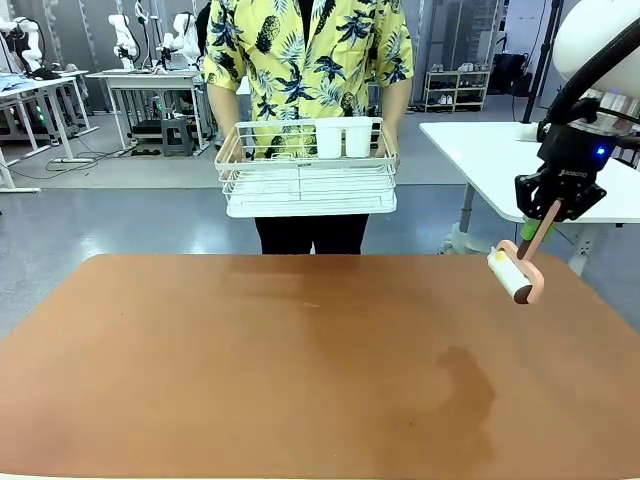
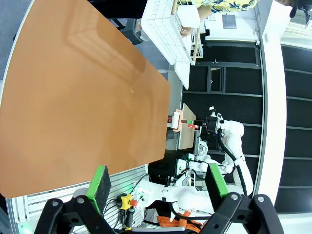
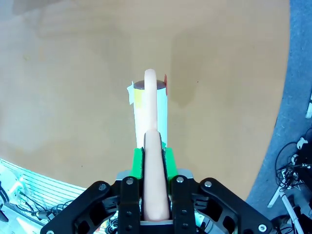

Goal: Clean the table.
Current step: Place the Lint Roller down when the Dish drying rack is positioned in the middle of the table.

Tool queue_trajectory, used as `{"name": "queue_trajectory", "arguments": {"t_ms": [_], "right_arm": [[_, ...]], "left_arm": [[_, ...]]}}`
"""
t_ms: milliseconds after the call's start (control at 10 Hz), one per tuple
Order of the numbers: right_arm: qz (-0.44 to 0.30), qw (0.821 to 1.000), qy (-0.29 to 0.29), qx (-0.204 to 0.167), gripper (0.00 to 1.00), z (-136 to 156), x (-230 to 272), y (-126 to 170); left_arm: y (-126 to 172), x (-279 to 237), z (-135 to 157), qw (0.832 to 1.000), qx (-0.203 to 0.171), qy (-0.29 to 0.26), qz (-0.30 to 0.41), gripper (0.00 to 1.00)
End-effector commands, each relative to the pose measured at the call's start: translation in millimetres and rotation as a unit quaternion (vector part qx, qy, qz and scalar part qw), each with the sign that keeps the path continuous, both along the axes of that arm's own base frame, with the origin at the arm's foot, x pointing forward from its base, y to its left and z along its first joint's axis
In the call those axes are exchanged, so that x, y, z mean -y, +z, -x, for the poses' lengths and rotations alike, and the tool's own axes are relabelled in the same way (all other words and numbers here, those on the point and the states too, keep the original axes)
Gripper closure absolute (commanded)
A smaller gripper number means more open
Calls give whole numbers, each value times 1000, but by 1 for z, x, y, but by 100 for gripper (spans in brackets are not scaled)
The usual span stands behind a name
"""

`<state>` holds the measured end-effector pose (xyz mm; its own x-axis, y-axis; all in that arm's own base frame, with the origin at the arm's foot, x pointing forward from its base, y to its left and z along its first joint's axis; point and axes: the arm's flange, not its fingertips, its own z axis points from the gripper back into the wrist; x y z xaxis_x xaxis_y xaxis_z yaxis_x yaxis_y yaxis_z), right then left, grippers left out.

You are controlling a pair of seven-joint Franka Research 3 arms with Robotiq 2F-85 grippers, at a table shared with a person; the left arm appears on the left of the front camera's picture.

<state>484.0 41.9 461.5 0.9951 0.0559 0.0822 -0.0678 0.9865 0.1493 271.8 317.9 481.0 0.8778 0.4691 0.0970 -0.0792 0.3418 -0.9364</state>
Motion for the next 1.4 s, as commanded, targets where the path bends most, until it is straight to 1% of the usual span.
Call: {"name": "queue_trajectory", "arguments": {"t_ms": [0, 1300], "right_arm": [[4, 1000, -3, -1, 79, 1, -1, 4], [4, 1000, -3, -1, 79, 1, -1, 4]], "left_arm": [[0, 0, 3, 1000, 10, -1, 0, 0], [0, 0, 3, 1000, 10, -1, 0, 0]]}}
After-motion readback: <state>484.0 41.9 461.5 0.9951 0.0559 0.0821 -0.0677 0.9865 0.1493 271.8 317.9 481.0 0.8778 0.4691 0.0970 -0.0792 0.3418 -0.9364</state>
